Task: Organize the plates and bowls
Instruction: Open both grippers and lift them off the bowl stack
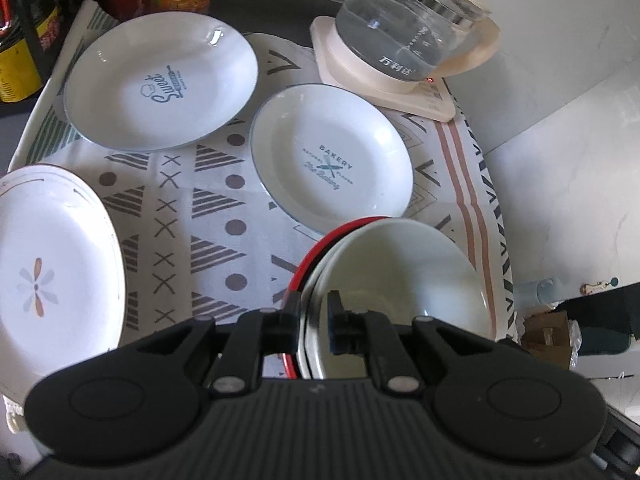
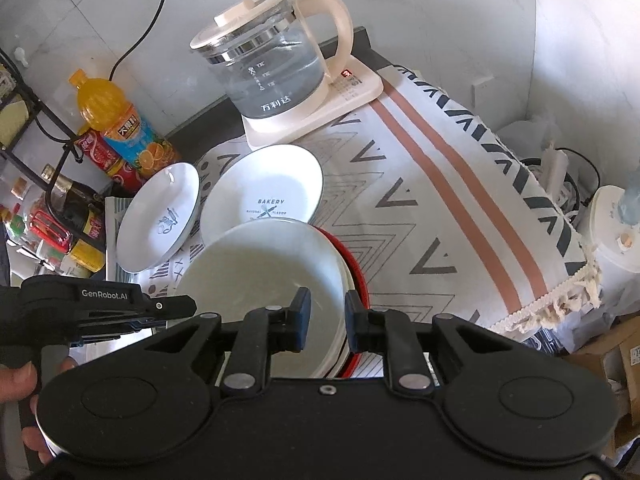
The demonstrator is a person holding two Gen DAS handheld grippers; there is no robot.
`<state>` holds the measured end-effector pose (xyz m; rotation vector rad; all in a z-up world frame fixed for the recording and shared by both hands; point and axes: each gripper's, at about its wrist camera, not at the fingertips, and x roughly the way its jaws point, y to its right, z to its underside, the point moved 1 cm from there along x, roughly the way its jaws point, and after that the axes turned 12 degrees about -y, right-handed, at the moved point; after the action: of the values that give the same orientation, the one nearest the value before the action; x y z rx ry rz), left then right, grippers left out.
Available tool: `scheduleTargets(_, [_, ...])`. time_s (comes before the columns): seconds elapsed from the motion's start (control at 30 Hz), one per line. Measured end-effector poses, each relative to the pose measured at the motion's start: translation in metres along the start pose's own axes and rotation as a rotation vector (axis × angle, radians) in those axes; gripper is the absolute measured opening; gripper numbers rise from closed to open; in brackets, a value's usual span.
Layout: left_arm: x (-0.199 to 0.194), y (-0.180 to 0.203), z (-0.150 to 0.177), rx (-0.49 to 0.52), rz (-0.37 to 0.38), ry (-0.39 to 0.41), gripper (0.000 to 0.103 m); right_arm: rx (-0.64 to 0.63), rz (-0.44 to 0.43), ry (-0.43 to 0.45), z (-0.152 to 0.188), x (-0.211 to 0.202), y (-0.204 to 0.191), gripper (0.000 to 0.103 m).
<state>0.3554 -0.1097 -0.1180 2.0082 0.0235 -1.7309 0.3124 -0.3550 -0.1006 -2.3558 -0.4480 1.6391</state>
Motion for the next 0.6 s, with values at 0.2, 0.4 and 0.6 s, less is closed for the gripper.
scheduleTargets(0.2, [-0.002, -0.001, -0.001, -0.034, -0.013, 0.001, 0.019, -0.024, -0.027, 0.007, -0.008, -0.006, 0.002, 0.017])
scheduleTargets(0.4, [-0.013, 0.004, -0.001, -0.057, -0.035, 0.053, 0.052, -0.081, -0.070, -0.002, -0.021, -0.007, -0.003, 0.021])
scheduleTargets(0.6, [-0.023, 0.003, 0.003, -0.095, -0.068, 0.101, 0.064, -0.173, -0.105, -0.010, -0.032, -0.004, -0.016, 0.056])
